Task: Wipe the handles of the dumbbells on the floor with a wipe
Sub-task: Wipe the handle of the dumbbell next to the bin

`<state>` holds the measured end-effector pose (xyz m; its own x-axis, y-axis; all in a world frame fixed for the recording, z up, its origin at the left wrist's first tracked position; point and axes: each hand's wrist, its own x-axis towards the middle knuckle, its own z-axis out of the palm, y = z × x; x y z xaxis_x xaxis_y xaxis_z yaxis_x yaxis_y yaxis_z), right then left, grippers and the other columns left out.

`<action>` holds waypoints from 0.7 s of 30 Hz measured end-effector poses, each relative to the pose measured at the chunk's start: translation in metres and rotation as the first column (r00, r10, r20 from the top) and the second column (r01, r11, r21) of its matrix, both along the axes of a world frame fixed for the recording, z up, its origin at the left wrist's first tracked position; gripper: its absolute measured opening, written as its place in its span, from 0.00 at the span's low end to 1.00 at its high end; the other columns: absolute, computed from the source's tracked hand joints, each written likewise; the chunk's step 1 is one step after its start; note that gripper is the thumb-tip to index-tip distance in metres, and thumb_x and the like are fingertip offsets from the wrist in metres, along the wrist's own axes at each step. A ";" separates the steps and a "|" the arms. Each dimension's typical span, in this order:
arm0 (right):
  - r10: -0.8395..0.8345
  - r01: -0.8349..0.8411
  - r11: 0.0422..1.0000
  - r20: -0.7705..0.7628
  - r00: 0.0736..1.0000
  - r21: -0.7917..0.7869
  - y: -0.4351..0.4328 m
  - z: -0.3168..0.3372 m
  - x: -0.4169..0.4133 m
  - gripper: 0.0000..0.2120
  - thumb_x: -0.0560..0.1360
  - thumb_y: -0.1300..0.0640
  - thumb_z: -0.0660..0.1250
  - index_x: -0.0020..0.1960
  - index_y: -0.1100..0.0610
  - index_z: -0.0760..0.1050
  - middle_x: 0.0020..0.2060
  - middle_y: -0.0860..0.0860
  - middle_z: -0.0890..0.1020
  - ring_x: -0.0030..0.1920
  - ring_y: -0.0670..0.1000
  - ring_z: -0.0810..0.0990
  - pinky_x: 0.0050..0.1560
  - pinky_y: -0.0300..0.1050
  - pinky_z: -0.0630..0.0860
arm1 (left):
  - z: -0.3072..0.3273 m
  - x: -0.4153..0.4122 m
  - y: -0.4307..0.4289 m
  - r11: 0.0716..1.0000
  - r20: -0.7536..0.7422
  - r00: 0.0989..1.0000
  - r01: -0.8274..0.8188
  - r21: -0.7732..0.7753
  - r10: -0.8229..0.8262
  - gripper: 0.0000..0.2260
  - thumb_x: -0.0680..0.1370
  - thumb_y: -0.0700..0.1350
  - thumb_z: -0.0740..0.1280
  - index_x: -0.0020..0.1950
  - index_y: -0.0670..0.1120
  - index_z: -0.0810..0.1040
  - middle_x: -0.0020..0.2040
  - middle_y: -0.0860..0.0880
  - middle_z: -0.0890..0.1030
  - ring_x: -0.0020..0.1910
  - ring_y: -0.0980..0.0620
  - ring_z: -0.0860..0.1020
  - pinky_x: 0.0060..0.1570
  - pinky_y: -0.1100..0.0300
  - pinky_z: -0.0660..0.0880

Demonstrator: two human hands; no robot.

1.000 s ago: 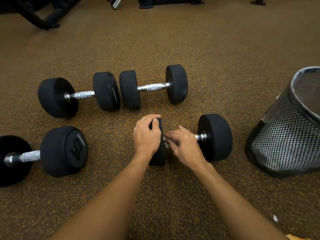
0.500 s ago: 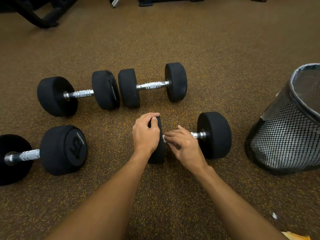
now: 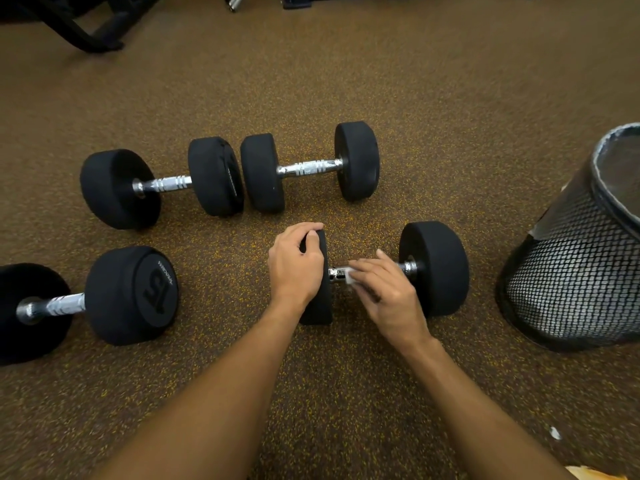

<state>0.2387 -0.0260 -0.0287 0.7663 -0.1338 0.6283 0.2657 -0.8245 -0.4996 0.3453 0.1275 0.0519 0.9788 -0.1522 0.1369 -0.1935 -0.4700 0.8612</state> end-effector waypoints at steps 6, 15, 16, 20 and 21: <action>0.035 -0.037 0.999 -0.030 0.999 -0.036 0.020 0.005 0.012 0.11 0.79 0.64 0.75 0.61 0.63 0.84 0.60 0.55 0.86 0.63 0.51 0.83 0.78 0.58 0.69 | 0.002 0.000 0.000 1.000 -0.005 1.000 0.004 -0.003 -0.004 0.13 0.85 0.46 0.62 0.60 0.55 0.86 0.59 0.60 0.82 0.64 0.56 0.77 0.71 0.47 0.72; -0.201 0.226 0.963 -0.163 0.966 0.150 0.007 0.011 0.000 0.13 0.80 0.65 0.70 0.63 0.59 0.84 0.59 0.50 0.86 0.62 0.46 0.82 0.79 0.58 0.66 | 0.001 0.000 0.000 1.000 0.005 1.000 -0.003 -0.011 0.003 0.13 0.85 0.46 0.63 0.60 0.53 0.86 0.61 0.58 0.84 0.64 0.58 0.77 0.71 0.52 0.71; -0.215 0.246 0.958 -0.195 0.957 0.147 0.011 0.015 0.004 0.12 0.81 0.64 0.69 0.63 0.59 0.84 0.58 0.50 0.86 0.61 0.45 0.82 0.80 0.57 0.66 | 0.002 0.000 0.000 1.000 -0.001 1.000 -0.004 -0.008 0.004 0.12 0.85 0.46 0.63 0.59 0.54 0.86 0.61 0.58 0.84 0.64 0.58 0.77 0.71 0.52 0.71; -0.177 0.219 0.968 -0.289 0.941 0.120 0.018 0.026 0.009 0.13 0.82 0.61 0.67 0.65 0.57 0.84 0.59 0.49 0.86 0.62 0.43 0.80 0.82 0.55 0.61 | 0.002 0.000 0.000 1.000 -0.014 1.000 0.002 -0.012 -0.002 0.12 0.85 0.46 0.62 0.59 0.55 0.86 0.60 0.59 0.83 0.64 0.57 0.76 0.71 0.49 0.72; -0.170 0.210 0.971 -0.294 0.941 0.111 0.016 0.026 0.008 0.13 0.83 0.59 0.67 0.65 0.56 0.83 0.60 0.48 0.86 0.62 0.43 0.80 0.83 0.55 0.60 | 0.002 -0.001 0.000 1.000 -0.013 1.000 0.002 -0.012 -0.002 0.12 0.85 0.46 0.62 0.60 0.55 0.86 0.60 0.59 0.82 0.64 0.57 0.76 0.71 0.49 0.72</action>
<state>0.2464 -0.0104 -0.0028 0.8603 -0.3646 0.3562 -0.0565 -0.7627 -0.6442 0.3445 0.1277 0.0539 0.9803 -0.1521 0.1257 -0.1827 -0.4590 0.8694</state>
